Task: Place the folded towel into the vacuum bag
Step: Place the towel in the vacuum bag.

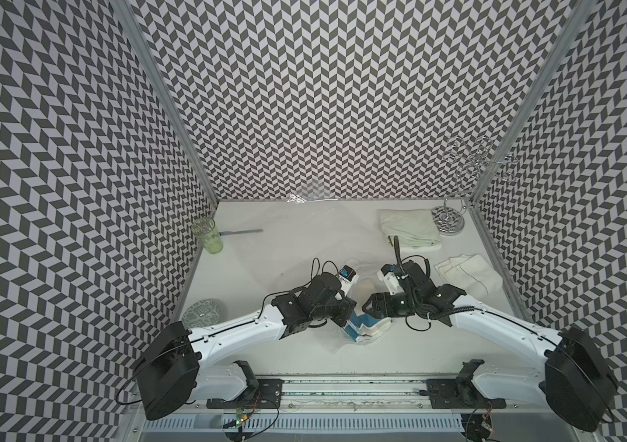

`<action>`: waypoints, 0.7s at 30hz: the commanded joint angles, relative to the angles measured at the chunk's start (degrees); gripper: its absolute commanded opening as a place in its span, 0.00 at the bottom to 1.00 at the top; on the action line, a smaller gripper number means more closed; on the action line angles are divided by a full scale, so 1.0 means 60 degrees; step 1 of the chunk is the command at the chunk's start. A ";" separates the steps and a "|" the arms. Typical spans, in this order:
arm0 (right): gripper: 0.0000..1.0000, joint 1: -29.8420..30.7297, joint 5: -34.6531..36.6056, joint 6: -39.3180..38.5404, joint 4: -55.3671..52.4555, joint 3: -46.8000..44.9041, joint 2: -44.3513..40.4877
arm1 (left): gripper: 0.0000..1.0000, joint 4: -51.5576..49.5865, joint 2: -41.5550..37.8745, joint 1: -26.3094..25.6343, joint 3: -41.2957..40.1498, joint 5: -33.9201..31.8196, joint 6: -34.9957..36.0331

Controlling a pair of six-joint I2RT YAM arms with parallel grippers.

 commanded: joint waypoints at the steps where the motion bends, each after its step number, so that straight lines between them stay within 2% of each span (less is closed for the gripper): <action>1: 0.81 -0.0011 -0.0043 0.1871 -0.0078 -0.0673 -0.0865 | 0.00 0.0530 0.0077 -0.0245 -0.0107 -0.0114 -0.0391; 3: 0.80 -0.0070 0.0319 0.2661 -0.0099 -0.1030 -0.1477 | 0.00 0.0614 0.0075 -0.0317 -0.0135 -0.0104 -0.0485; 7: 0.80 -0.0129 0.1091 0.3290 -0.0460 -0.1372 -0.2373 | 0.00 0.0640 0.0194 -0.0452 -0.0013 -0.0113 -0.0545; 9: 0.79 -0.0136 0.0447 0.3548 -0.0599 -0.1663 -0.2588 | 0.00 0.0610 0.0302 -0.0508 0.0097 -0.0158 -0.0538; 12: 0.74 0.0057 -0.0817 0.4835 0.0796 -0.2873 -0.3442 | 0.00 0.0772 0.0418 -0.0590 0.0182 -0.0125 -0.0560; 15: 0.69 0.0091 -0.0982 0.5981 0.1986 -0.3716 -0.4160 | 0.00 0.0902 0.0639 -0.0707 0.0334 -0.0064 -0.0561; 18: 0.72 0.0091 -0.1004 0.6133 0.1843 -0.3867 -0.3903 | 0.00 0.0829 0.0876 -0.0868 0.0566 -0.0129 -0.0527; 21: 0.72 0.0091 -0.1273 0.6364 0.2674 -0.4208 -0.3585 | 0.00 0.0862 0.0945 -0.0922 0.0626 -0.0130 -0.0488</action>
